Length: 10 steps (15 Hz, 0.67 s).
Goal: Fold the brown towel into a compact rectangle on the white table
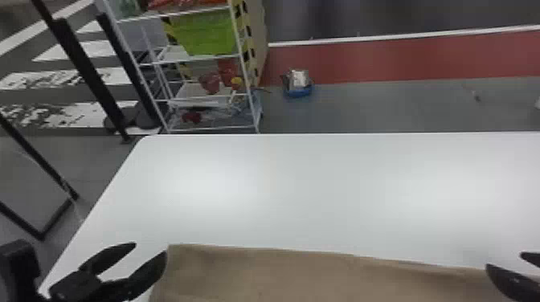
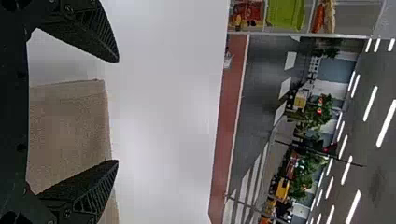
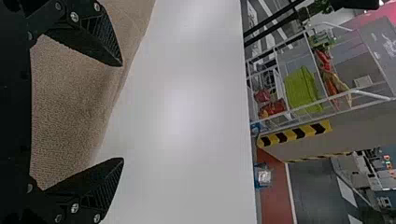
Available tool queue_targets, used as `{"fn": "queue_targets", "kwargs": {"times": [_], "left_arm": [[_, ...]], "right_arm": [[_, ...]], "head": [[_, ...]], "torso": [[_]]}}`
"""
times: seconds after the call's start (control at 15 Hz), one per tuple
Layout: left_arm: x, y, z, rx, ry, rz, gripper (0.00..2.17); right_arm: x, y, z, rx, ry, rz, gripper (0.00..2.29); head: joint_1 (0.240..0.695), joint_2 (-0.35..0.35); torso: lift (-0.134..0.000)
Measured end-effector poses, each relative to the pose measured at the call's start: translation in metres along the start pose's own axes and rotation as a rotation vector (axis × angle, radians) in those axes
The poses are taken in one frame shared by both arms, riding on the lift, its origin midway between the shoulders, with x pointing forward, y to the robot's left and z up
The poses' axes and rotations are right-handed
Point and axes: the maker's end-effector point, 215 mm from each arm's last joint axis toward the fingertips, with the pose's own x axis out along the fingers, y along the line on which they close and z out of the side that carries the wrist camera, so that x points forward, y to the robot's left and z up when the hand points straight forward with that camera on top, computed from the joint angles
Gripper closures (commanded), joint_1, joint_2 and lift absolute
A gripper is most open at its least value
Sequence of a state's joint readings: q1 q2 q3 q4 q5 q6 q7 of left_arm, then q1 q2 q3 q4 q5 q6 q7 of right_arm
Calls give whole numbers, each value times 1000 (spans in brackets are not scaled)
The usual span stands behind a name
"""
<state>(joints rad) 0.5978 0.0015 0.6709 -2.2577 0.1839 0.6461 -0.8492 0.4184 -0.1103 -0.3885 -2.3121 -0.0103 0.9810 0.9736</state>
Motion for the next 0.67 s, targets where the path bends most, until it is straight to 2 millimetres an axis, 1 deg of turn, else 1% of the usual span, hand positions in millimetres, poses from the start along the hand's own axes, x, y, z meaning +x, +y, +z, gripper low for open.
{"fn": "queue_targets", "kwargs": {"times": [0.4, 0.47, 0.67], "left_arm": [[-8, 14, -24, 6, 71, 78, 130], [-8, 16, -26, 2, 79, 88, 130], [-7, 23, -43, -30, 125, 135, 130]], "right_arm": [[-23, -15, -5, 0, 10, -33, 178], [-25, -15, -6, 2, 10, -32, 178], [-25, -18, -8, 5, 11, -34, 178]], "head": [[695, 189], [695, 191], [695, 196]], "torso": [[-124], [-124], [-124]]}}
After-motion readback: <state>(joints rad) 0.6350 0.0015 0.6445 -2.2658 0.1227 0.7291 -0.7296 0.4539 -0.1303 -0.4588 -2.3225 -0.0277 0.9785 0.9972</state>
